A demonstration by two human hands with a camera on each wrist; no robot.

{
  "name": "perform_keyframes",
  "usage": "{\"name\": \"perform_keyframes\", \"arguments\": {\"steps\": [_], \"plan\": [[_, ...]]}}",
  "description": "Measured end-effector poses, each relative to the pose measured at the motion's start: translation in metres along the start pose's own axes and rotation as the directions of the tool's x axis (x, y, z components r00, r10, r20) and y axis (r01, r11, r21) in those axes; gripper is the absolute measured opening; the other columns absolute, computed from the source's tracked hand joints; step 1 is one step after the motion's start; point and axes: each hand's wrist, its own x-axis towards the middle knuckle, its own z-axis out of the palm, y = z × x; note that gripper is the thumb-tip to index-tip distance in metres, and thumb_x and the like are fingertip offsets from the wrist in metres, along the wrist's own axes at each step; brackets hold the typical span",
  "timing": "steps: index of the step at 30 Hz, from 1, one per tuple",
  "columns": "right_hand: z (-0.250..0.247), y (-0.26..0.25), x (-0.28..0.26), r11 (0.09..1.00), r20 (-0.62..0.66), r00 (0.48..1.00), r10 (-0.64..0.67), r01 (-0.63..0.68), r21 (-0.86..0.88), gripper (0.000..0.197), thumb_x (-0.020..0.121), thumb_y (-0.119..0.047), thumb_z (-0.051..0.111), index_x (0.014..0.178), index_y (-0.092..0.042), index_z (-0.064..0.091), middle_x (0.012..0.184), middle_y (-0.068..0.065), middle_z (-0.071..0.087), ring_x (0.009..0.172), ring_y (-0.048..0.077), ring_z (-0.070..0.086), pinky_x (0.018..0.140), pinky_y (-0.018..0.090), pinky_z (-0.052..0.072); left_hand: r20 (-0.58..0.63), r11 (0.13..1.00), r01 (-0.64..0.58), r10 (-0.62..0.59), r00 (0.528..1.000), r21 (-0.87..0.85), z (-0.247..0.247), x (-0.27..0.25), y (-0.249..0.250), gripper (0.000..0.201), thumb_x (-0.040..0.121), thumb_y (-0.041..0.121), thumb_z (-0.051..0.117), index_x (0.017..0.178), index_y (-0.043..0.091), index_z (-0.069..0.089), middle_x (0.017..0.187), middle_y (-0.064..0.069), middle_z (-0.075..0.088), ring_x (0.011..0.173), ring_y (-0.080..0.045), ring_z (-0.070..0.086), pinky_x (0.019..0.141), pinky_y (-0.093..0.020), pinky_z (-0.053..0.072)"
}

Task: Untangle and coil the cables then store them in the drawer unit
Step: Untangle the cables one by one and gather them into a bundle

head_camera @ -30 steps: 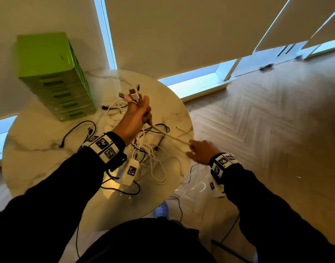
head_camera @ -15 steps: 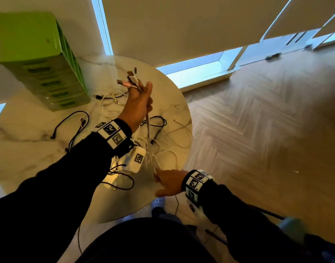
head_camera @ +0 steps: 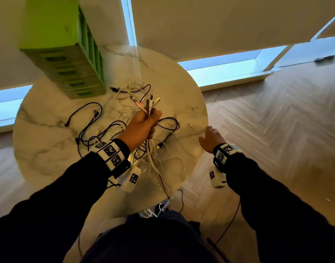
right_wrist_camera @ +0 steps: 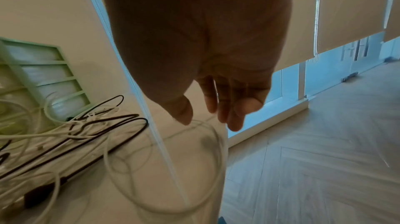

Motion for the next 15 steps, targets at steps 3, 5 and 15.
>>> {"name": "perform_keyframes", "arguments": {"steps": [3,5,15], "plan": [[0.008,-0.003,0.012,0.998,0.103,0.994,0.028,-0.021,-0.065,0.054,0.102,-0.037,0.042,0.146,-0.007,0.036,0.14,0.025,0.049,0.124,0.041,0.053,0.102,0.042,0.045,-0.051,0.999,0.031,-0.031,0.998,-0.015,-0.007,-0.005,-0.003,0.015,0.104,0.026,0.052,0.091,0.019,0.051,0.061,0.01,0.033,0.051,-0.007,0.027,0.049,-0.022,0.024],[0.009,-0.012,0.017,0.996,0.125,0.992,-0.031,0.041,-0.075,0.04,0.104,-0.035,0.039,0.132,-0.008,0.045,0.133,0.025,0.053,0.118,0.042,0.056,0.095,0.042,0.047,-0.082,0.999,0.038,-0.04,0.996,-0.023,-0.011,-0.006,-0.007,0.013,0.105,0.027,0.051,0.098,0.015,0.053,0.061,0.011,0.031,0.051,-0.007,0.027,0.05,-0.022,0.024],[-0.085,-0.125,-0.013,0.585,-0.216,0.93,-0.299,0.357,0.728,0.02,0.102,-0.031,0.044,0.105,-0.012,0.049,0.053,0.0,0.051,0.051,0.016,0.058,0.068,0.039,0.051,-0.307,0.961,-0.065,-0.022,0.951,-0.27,-0.028,-0.018,-0.024,0.029,0.083,0.024,0.074,0.079,0.023,0.045,0.062,0.006,0.034,0.05,-0.008,0.032,0.051,-0.02,0.033]]}}
